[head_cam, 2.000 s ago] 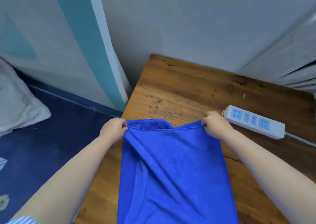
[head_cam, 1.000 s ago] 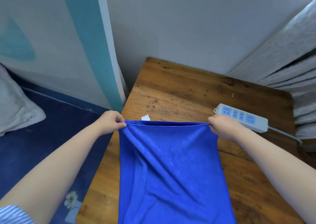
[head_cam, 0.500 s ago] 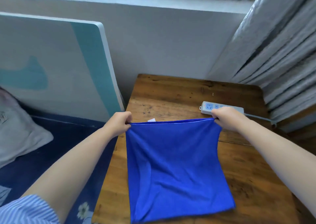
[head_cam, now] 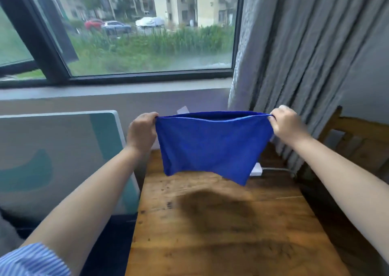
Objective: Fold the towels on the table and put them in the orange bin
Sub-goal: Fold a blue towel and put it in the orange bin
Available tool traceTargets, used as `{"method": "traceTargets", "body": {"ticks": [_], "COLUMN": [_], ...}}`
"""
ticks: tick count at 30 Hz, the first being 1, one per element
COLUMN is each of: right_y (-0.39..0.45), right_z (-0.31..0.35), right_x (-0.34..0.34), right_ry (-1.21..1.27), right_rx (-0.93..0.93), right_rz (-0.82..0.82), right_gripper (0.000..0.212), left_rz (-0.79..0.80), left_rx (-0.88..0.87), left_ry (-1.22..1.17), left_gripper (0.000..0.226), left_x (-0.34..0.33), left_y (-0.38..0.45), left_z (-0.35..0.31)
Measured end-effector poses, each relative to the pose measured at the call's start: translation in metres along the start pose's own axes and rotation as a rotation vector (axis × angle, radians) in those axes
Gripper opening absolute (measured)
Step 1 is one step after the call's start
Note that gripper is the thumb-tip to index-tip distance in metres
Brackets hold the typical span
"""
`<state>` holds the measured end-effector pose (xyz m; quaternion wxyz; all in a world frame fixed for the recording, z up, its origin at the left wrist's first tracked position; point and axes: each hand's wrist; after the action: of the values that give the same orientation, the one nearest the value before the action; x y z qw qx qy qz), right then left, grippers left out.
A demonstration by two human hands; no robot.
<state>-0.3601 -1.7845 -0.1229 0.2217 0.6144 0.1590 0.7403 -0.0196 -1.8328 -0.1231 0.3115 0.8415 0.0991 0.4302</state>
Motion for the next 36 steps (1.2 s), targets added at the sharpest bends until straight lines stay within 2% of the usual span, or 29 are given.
{"method": "traceTargets", "body": {"ticks": [1, 2, 3, 5, 6, 7, 10, 12, 15, 20, 23, 26, 30, 33, 36], "right_y": [-0.001, -0.002, -0.004, -0.008, -0.014, -0.013, -0.013, -0.013, -0.014, -0.020, -0.021, -0.012, 0.000, -0.012, -0.042], "right_z": [-0.001, -0.002, -0.001, -0.002, -0.003, -0.005, -0.008, -0.008, -0.007, 0.000, 0.012, 0.026, 0.039, 0.040, 0.037], "right_x": [0.010, 0.016, 0.022, 0.020, 0.022, 0.025, 0.036, 0.038, 0.027, -0.009, -0.032, -0.043, -0.042, -0.045, -0.052], "right_ry": [0.015, 0.023, -0.030, -0.224, -0.242, -0.231, -0.033, 0.045, 0.064, 0.063, 0.063, 0.117, 0.244, 0.295, 0.327], "right_rx": [-0.009, -0.018, -0.002, 0.065, 0.059, 0.054, -0.015, -0.113, -0.199, -0.216, -0.214, -0.200, -0.116, -0.017, 0.114], "right_rz": [-0.138, -0.209, -0.178, 0.131, 0.225, 0.214, -0.065, -0.120, 0.008, 0.167, 0.239, 0.173, -0.006, 0.054, 0.193], "right_gripper": [0.023, 0.020, 0.018, 0.021, 0.023, 0.023, 0.025, 0.026, 0.019, 0.020, 0.021, 0.019, 0.014, 0.008, 0.003], "left_rz": [-0.076, -0.078, 0.018, 0.288, 0.339, 0.315, 0.107, 0.082, 0.160, 0.366, 0.414, 0.308, 0.117, 0.101, 0.183], "left_rx": [-0.035, -0.043, -0.026, 0.052, 0.086, 0.095, 0.019, -0.011, 0.036, 0.158, 0.340, 0.477, 0.386, 0.320, 0.290], "left_ry": [-0.030, -0.020, 0.068, 0.312, 0.352, 0.326, 0.186, 0.137, 0.189, 0.420, 0.392, 0.221, 0.077, 0.073, 0.111], "left_gripper": [0.032, 0.031, 0.029, 0.028, 0.028, 0.027, 0.025, 0.024, 0.026, 0.032, 0.035, 0.035, 0.032, 0.027, 0.021], "left_x": [0.006, 0.010, 0.012, 0.006, 0.006, 0.006, 0.010, 0.009, 0.001, -0.015, -0.019, -0.016, -0.002, 0.005, 0.004], "left_y": [0.004, 0.006, 0.008, 0.010, 0.007, 0.009, 0.018, 0.019, 0.012, 0.003, 0.004, 0.016, 0.024, 0.003, -0.038], "left_z": [-0.004, -0.005, -0.009, -0.010, -0.012, -0.013, -0.013, -0.011, -0.006, 0.012, 0.025, 0.037, 0.050, 0.066, 0.084]}}
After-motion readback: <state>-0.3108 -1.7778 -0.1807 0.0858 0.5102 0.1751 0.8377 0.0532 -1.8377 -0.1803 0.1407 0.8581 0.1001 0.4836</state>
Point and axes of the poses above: each hand's wrist, its own y-axis towards the middle knuckle, its own x-axis out of the back of the hand, z = x × y, and after that the axes turned 3 degrees about -y, right-handed
